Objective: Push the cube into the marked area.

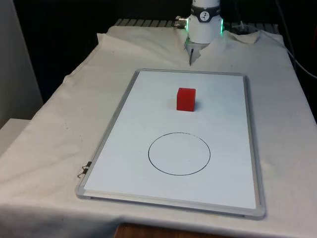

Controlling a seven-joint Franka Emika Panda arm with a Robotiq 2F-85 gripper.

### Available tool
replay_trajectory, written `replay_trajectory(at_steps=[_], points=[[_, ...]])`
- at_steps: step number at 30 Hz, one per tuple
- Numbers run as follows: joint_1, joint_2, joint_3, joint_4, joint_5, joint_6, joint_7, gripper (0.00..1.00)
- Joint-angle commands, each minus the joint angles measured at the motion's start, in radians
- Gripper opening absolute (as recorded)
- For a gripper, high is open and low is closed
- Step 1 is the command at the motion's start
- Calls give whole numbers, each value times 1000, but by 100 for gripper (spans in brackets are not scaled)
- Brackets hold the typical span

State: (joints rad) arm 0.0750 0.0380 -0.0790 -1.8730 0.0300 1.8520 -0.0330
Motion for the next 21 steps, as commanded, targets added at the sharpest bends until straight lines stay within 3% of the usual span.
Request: replay_trajectory(at_steps=[1, 5, 7, 8, 12, 13, 15, 16, 19, 20, 21], points=[[0, -3, 0, -2, 0, 0, 1, 99], [0, -4, 0, -3, 0, 0, 0, 81], [0, 0, 0, 0, 0, 0, 0, 63], [0, -4, 0, -3, 0, -1, 0, 63], [0, -4, 0, -3, 0, -1, 0, 43], [0, -4, 0, -3, 0, -1, 0, 33], [0, 0, 0, 0, 0, 0, 0, 24], [0, -4, 0, -3, 0, -1, 0, 24], [0, -9, 0, -13, -1, 6, 1, 9], [0, -20, 0, -34, -3, 17, 3, 0], [0, -25, 0, -44, -3, 23, 3, 0]])
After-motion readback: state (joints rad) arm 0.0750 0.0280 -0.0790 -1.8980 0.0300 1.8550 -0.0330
